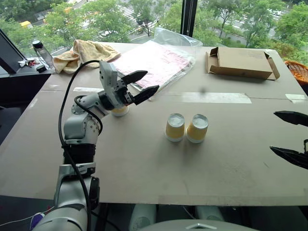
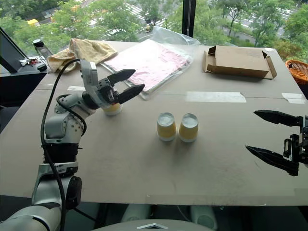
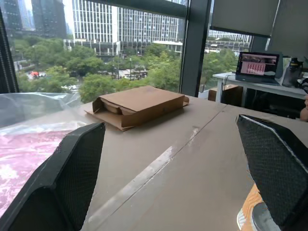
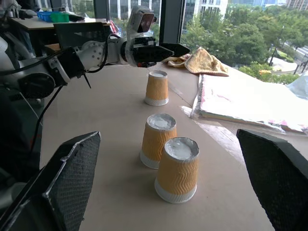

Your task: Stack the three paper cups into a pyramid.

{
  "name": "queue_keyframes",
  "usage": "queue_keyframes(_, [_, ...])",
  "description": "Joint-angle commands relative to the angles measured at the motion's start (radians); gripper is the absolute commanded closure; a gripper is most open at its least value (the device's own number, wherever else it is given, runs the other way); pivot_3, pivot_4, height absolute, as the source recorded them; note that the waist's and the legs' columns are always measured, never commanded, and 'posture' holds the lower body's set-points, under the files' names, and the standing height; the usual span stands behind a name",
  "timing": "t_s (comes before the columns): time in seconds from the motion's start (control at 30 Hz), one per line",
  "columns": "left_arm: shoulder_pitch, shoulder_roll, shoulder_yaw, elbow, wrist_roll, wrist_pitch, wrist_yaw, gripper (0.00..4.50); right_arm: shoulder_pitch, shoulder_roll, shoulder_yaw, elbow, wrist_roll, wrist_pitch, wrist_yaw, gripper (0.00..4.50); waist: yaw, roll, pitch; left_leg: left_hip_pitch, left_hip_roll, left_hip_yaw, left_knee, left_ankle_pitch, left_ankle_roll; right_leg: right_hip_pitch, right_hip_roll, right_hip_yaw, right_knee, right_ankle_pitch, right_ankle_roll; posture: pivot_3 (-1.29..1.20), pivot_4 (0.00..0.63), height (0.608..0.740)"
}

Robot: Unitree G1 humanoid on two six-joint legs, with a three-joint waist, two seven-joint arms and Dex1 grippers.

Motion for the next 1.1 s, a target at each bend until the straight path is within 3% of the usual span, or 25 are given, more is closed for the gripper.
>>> queue_keyframes(0.03, [0.045, 0.069, 0.081, -0.006, -0.026, 0.028, 0.014, 0.03, -0.035, -0.010, 0.021, -0.006, 0.004, 0.001, -0.003, 0.00, -0.005, 0.000, 0.000, 0.000, 0.000, 0.000, 0.000, 0.000, 0.000, 0.000, 0.000, 0.000, 0.000, 0.001, -0.001, 0.00, 0.150, 0.740])
queue_keyframes(0.2, [0.194, 0.240, 0.165, 0.003, -0.053, 0.093, -0.092, 0.03, -0.082, 0.001, 0.092, -0.030, 0.006, 0.005, -0.023, 0.00, -0.010, -0.001, 0.002, -0.001, 0.000, 0.000, -0.002, 0.000, 0.000, -0.001, 0.000, -0.001, 0.000, 0.000, -0.001, 0.00, 0.150, 0.740])
queue_keyframes(0.3, [0.253, 0.278, 0.148, 0.031, -0.027, 0.073, -0.129, 0.03, -0.123, 0.010, 0.142, -0.030, 0.000, 0.004, -0.036, 0.00, -0.010, -0.001, 0.004, 0.000, 0.000, 0.000, -0.002, 0.000, 0.000, -0.001, -0.001, -0.001, 0.000, 0.000, -0.001, 0.00, 0.150, 0.740])
queue_keyframes(0.47, [0.262, 0.247, 0.108, 0.057, 0.031, 0.028, -0.077, 0.03, -0.149, 0.009, 0.162, -0.020, -0.003, 0.006, -0.039, 0.00, 0.019, -0.002, 0.005, 0.000, 0.000, 0.000, -0.001, 0.000, 0.000, -0.001, -0.002, -0.001, 0.000, -0.001, -0.003, 0.00, 0.150, 0.740])
queue_keyframes(1.03, [0.086, 0.133, 0.011, 0.323, 0.177, -0.144, 0.012, 0.03, -0.064, 0.034, 0.076, -0.086, 0.038, 0.011, -0.096, 0.00, 0.008, -0.003, 0.005, -0.001, 0.000, 0.000, -0.001, 0.000, 0.000, -0.001, -0.002, -0.001, 0.000, 0.000, -0.001, 0.00, 0.150, 0.740])
queue_keyframes(1.1, [0.074, 0.126, 0.008, 0.352, 0.186, -0.167, 0.015, 0.59, -0.053, 0.034, 0.067, -0.092, 0.042, 0.012, -0.099, 0.00, 0.008, -0.003, 0.005, -0.001, 0.000, 0.000, -0.001, 0.000, 0.000, -0.001, -0.001, -0.001, 0.000, 0.000, -0.001, 0.00, 0.150, 0.740])
